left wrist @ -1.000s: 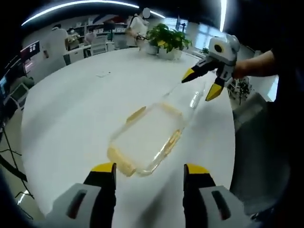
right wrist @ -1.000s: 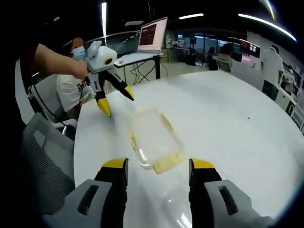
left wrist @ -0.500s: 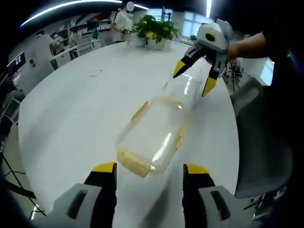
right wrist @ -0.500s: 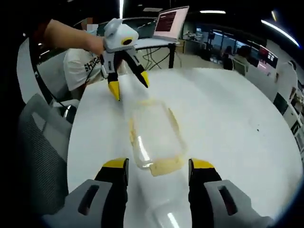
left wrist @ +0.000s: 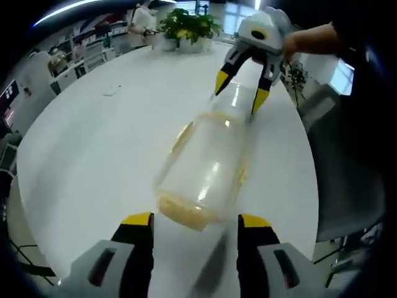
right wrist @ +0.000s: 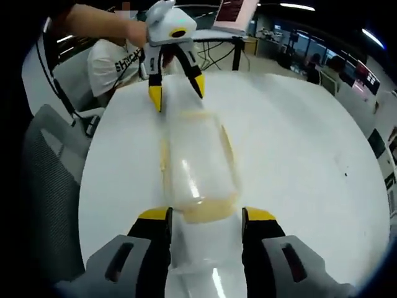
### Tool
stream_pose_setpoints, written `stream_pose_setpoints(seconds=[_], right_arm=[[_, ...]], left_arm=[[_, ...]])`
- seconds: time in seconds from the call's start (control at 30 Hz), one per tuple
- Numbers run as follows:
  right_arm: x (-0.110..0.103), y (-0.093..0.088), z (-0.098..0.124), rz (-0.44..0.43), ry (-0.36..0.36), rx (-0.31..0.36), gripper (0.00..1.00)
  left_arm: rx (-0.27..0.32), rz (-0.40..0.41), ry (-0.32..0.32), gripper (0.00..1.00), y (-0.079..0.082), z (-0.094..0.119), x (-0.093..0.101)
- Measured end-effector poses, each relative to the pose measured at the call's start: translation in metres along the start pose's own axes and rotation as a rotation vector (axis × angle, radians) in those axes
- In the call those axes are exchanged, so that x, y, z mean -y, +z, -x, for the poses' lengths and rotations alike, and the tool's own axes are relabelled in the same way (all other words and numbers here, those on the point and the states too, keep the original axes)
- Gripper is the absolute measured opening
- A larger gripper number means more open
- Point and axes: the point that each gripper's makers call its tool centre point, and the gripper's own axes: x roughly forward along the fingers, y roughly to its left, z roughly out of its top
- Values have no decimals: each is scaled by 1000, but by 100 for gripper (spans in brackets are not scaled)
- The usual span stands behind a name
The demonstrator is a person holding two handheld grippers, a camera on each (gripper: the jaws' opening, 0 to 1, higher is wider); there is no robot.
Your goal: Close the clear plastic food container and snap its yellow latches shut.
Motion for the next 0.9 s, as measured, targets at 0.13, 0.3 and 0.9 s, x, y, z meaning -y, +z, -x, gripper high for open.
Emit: stream_pose_setpoints(seconds=[0.13,0.3,0.9], right_arm=[[0,-3,-5,15,15,-30,44],[0,-10,-13,45,37,-81,43],[3,-15,-26,70,88,-169,41]], left_arm=[[-25,-29,0,48,0,-2,-6],[-75,-92,-23,47,-4,-7,-9],[-173,-268,-116,41,-5,-22,-8]])
